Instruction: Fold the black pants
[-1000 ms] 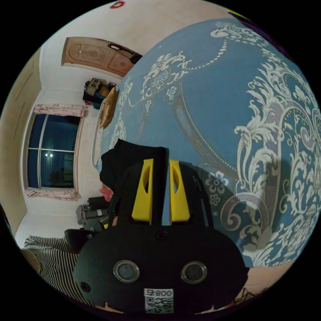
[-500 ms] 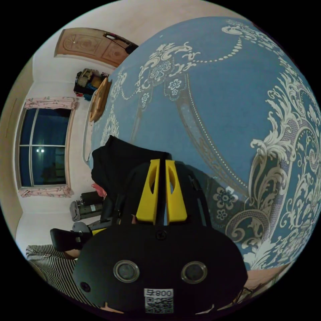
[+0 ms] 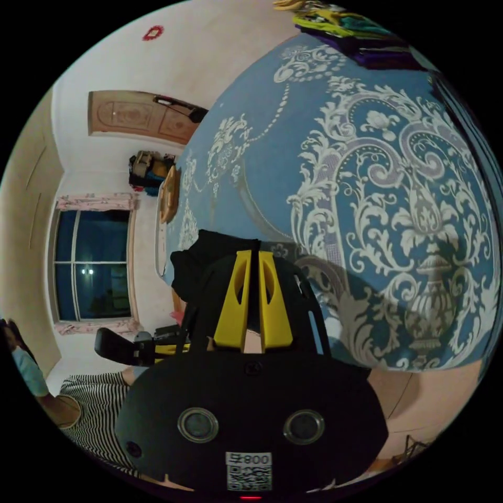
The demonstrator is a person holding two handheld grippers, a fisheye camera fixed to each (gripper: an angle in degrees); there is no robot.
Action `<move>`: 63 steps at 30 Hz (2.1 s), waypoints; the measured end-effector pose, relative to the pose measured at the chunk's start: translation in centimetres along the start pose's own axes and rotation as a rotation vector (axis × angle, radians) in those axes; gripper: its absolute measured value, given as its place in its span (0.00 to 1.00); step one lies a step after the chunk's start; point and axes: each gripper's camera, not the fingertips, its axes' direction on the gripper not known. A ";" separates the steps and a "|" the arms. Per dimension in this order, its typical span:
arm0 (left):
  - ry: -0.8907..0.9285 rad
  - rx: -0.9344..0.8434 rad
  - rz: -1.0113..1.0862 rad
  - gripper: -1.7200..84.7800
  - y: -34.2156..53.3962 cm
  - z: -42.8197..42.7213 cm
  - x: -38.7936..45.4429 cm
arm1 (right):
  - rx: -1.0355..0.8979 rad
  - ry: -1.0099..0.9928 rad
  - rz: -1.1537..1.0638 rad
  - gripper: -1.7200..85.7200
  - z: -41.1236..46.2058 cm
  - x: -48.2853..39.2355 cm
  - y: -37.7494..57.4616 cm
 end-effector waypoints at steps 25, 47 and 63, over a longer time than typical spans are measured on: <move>-0.036 0.500 -0.825 0.05 36.6 -24.6 -25.6 | -0.338 -0.152 -0.429 0.05 43.3 -35.0 -4.2; -0.325 0.537 -1.057 0.03 48.5 -29.9 -30.9 | -0.372 -0.192 -0.504 0.03 62.5 -40.1 -0.5; -0.381 0.279 -0.917 0.02 45.4 -27.0 -35.3 | -0.459 0.239 -0.756 0.02 71.4 -38.5 8.2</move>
